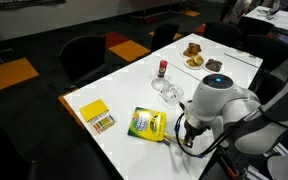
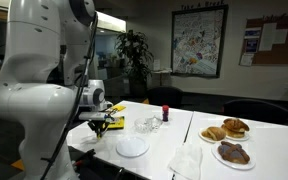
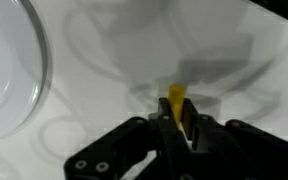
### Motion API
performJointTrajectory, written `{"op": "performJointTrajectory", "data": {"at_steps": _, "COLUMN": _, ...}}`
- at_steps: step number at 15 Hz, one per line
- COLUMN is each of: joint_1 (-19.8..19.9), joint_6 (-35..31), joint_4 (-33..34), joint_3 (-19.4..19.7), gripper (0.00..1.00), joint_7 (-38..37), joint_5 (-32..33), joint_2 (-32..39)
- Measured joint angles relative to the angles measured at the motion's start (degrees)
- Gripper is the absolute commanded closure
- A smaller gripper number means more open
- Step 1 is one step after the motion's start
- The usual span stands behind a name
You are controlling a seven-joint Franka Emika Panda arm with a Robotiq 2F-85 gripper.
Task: Pick up two of the crayons and put them to the right
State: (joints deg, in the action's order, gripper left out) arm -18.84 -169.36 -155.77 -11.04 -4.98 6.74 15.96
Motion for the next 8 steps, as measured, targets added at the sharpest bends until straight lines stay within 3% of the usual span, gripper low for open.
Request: {"op": "performJointTrajectory", "data": {"at_steps": 8, "joint_1": 7.24, "joint_6": 6.98, "joint_4": -0.92, "joint_3": -8.34, "gripper": 0.96, "joint_7": 4.50, "joint_5": -14.41, "joint_2": -2.45}}
